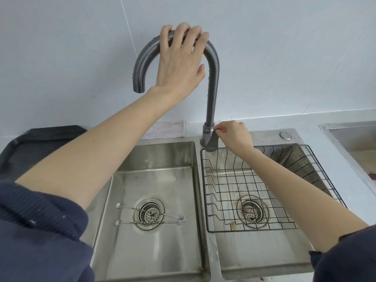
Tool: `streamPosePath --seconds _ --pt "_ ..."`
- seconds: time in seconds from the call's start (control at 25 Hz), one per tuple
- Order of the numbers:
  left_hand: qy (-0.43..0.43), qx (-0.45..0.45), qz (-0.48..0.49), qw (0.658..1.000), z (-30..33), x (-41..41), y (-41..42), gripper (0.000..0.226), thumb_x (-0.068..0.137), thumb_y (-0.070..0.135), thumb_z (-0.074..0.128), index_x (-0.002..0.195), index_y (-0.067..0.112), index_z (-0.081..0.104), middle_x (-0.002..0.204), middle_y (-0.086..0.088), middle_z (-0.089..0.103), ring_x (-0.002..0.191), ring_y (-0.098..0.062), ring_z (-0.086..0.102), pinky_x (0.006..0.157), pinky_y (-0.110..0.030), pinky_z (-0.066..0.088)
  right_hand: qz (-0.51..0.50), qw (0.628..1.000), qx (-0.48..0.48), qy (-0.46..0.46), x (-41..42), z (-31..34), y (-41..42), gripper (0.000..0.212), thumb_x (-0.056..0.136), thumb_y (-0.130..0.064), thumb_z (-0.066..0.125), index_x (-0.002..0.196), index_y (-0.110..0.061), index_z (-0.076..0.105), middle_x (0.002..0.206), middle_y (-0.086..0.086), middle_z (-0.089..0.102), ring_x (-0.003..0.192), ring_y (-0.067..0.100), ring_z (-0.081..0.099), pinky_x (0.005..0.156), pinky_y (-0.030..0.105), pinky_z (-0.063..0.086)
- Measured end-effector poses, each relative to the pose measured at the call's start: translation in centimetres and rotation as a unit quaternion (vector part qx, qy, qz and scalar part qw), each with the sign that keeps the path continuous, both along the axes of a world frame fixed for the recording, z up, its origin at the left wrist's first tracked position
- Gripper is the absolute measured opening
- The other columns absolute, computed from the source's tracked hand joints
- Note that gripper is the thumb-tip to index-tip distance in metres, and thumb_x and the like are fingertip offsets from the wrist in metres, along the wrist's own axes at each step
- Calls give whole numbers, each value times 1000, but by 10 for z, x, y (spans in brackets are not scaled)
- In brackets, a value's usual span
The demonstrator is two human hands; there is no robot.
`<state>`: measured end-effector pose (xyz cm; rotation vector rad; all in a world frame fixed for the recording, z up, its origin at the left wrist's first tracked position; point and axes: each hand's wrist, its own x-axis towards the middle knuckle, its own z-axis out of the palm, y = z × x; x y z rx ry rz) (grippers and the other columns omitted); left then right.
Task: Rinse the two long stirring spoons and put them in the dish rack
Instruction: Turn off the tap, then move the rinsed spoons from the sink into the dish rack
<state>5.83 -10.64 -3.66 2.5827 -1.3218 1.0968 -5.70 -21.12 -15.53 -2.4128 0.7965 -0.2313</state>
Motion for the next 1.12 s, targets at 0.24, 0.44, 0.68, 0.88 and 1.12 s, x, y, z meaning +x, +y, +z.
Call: streamPosePath --seconds 0.24,0.44,0.68,0.88,1.12 --pt "59 81 -11 995 -9 -28 29 62 91 24 44 146 10 20 159 -13 10 147 -34 4 114 -62 -2 78 992 -95 34 -11 5 18 49 90 -20 53 138 -19 42 142 7 46 131 28 41 108 43 30" --pt "115 79 5 990 -25 -46 67 65 92 27 44 148 14 14 159 -10 4 147 -33 -1 115 -58 -4 123 983 -125 53 -23 6 44 62 89 -31 56 144 -21 30 153 5 27 144 23 20 117 46 17" --pt "167 87 32 982 -40 -55 112 70 93 37 43 149 16 7 160 -9 -1 147 -29 -6 116 -55 -7 145 978 -126 85 -35 3 79 64 90 -36 53 146 -22 25 158 5 17 147 22 11 120 45 10" --pt "222 89 41 970 -64 -54 153 71 93 37 45 149 16 8 160 -10 1 148 -28 -3 117 -53 -7 153 976 -112 110 -37 -5 110 65 90 -35 54 146 -21 24 158 5 18 147 22 11 120 43 10" --pt "281 118 62 951 -101 -46 191 73 92 42 45 149 15 8 160 -10 3 148 -27 0 118 -52 -5 153 976 -76 134 -34 -23 144 58 91 -29 52 145 -19 30 155 5 27 144 22 22 119 41 13"
